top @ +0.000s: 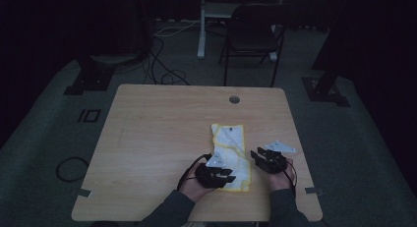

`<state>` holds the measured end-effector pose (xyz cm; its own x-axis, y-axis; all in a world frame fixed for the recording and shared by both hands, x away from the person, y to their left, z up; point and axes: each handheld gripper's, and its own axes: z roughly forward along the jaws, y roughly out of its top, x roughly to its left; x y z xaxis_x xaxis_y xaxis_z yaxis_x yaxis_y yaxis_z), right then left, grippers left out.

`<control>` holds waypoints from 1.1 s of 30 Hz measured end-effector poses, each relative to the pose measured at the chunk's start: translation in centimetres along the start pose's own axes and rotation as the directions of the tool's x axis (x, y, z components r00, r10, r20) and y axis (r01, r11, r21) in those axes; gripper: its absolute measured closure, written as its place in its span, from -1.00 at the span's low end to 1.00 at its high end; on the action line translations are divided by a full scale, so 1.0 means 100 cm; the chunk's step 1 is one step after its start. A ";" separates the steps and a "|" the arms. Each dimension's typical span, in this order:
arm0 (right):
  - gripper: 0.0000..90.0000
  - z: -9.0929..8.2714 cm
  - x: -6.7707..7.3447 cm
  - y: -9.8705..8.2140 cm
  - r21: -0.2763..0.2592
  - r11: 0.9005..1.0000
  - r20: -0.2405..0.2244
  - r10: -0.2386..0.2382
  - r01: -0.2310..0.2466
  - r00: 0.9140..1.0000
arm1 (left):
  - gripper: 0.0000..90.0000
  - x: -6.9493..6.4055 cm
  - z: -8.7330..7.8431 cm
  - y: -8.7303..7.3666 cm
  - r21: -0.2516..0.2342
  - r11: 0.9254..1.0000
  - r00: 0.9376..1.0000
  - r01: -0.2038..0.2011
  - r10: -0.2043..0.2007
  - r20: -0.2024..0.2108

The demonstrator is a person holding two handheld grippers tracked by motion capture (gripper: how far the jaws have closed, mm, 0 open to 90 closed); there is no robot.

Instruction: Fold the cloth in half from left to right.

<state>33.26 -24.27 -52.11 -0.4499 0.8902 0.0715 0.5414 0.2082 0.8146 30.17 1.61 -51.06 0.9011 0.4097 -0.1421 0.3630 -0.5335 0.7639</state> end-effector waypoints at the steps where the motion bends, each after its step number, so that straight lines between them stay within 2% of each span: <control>1: 0.41 0.001 0.002 0.002 -0.002 1.000 -0.007 -0.008 0.008 1.000 | 0.51 0.002 0.001 -0.004 0.013 1.000 1.000 0.002 -0.002 -0.016; 5: 0.50 0.005 0.010 0.011 -0.021 0.999 -0.037 -0.038 0.038 0.999 | 0.37 0.006 0.004 -0.018 0.050 0.999 0.998 0.000 0.003 -0.068; 11: 0.47 0.020 0.028 0.027 -0.024 0.995 -0.082 -0.099 0.098 0.992 | 0.33 0.010 0.005 -0.029 0.060 0.998 0.993 0.011 -0.004 -0.119; 15: 0.35 0.032 0.040 0.035 -0.025 0.990 -0.107 -0.144 0.142 0.984 | 0.55 0.012 0.005 -0.031 0.059 0.998 0.991 0.028 -0.020 -0.136; 19: 0.24 0.046 0.049 0.042 -0.004 0.984 -0.123 -0.179 0.180 0.976 | 0.76 0.015 0.003 -0.033 0.059 0.997 0.991 0.045 -0.037 -0.128; 26: -0.12 0.070 0.062 0.051 0.045 0.964 -0.138 -0.252 0.260 0.958 | 0.87 0.015 0.001 -0.037 0.050 0.997 0.991 0.052 -0.046 -0.126; 28: -0.18 0.076 0.067 0.052 0.060 0.952 -0.132 -0.290 0.299 0.948 | 0.87 0.014 0.001 -0.037 0.049 0.997 0.991 0.054 -0.048 -0.129; 30: -0.13 0.083 0.072 0.051 0.079 0.934 -0.126 -0.338 0.349 0.933 | 0.88 0.014 0.000 -0.038 0.048 0.997 0.990 0.056 -0.050 -0.130; 31: -0.04 0.085 0.074 0.052 0.089 0.924 -0.117 -0.362 0.373 0.925 | 0.88 0.014 0.000 -0.038 0.047 0.997 0.990 0.056 -0.049 -0.131; 32: -0.04 0.085 0.074 0.052 0.089 0.924 -0.117 -0.362 0.373 0.925 | 0.88 0.014 0.000 -0.038 0.047 0.997 0.990 0.056 -0.049 -0.131; 33: 0.15 0.087 0.074 0.052 0.095 0.917 -0.120 -0.377 0.388 0.919 | 0.88 0.013 -0.001 -0.039 0.048 0.997 0.990 0.056 -0.049 -0.131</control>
<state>38.93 -13.03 -52.35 -0.7022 0.6908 -0.1726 0.3889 0.5751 0.7197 29.92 4.32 -54.16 0.8433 0.5289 -0.0956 0.4239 -0.5450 0.7234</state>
